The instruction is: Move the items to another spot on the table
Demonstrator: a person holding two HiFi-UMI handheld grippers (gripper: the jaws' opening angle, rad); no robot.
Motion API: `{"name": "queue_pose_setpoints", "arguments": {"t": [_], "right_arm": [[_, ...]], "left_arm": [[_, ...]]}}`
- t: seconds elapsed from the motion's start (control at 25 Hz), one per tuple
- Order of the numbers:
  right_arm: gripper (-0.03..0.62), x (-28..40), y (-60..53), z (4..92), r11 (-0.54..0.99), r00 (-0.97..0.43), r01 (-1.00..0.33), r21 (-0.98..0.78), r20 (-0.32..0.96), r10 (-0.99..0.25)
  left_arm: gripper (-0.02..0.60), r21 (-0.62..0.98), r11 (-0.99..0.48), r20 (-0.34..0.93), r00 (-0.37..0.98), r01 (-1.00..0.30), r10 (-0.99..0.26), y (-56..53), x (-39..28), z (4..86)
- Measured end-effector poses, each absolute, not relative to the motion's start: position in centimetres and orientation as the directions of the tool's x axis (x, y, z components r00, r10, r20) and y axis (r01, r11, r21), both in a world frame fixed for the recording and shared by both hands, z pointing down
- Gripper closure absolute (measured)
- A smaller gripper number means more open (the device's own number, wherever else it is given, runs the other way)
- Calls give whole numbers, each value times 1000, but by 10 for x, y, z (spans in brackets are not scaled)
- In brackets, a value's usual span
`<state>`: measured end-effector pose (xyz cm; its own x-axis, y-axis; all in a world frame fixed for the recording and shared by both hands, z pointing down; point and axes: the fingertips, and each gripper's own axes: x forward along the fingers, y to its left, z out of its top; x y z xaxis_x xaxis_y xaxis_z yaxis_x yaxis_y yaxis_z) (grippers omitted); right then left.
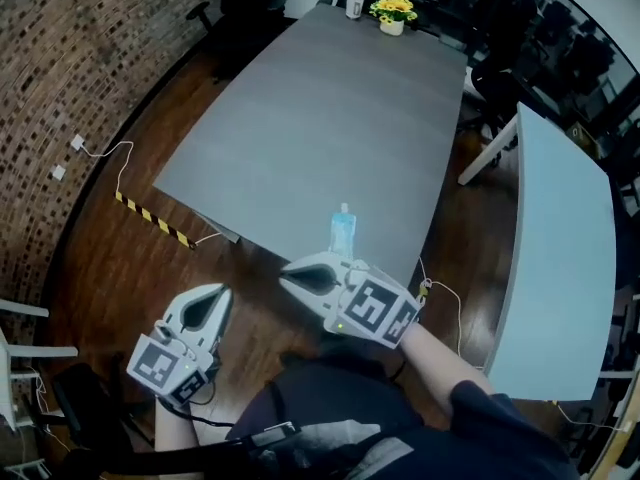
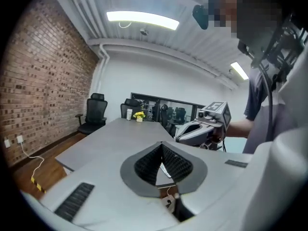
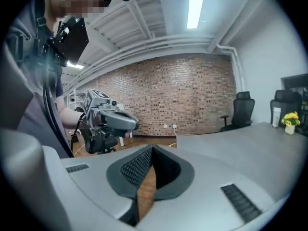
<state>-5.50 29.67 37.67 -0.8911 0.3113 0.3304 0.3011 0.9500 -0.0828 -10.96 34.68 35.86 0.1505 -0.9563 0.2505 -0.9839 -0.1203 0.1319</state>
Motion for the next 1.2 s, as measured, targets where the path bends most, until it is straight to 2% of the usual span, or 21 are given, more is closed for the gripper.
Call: {"name": "queue_pose_setpoints", "arguments": {"t": [0.12,0.4,0.64,0.8,0.92,1.08,1.12,1.2], "right_arm": [[599,-32,268,384,956,-902,266,-126,318,293],[599,0,224,409,958,-914,231,-173,298,274],[599,12,199,434,969,-910,152,-196,356,215],[599,21,190,462,969,-876,115,-219,438,203],[577,30,175,482,979,-858,16,-202,500,117],[574,30,160,488,974,-868,-97,-205,497,18],[560,29,158,491,969,-863,-121,-215,505,5],[463,26,154,500,956,-836,-173,-236,549,-16]], "left_arm": [[571,121,-196,248,221,-973,-943,312,-81,349],[571,110,-209,328,234,-972,-915,270,-54,361],[571,90,-277,379,290,-957,-879,241,-39,375],[571,28,-350,507,315,-936,-802,225,-30,400],[571,31,-430,462,395,-902,-795,205,-22,404],[571,92,-467,441,457,-879,-772,191,-31,408],[571,103,-476,444,469,-873,-763,186,-37,411],[571,125,-509,437,508,-852,-742,174,-47,416]]}}
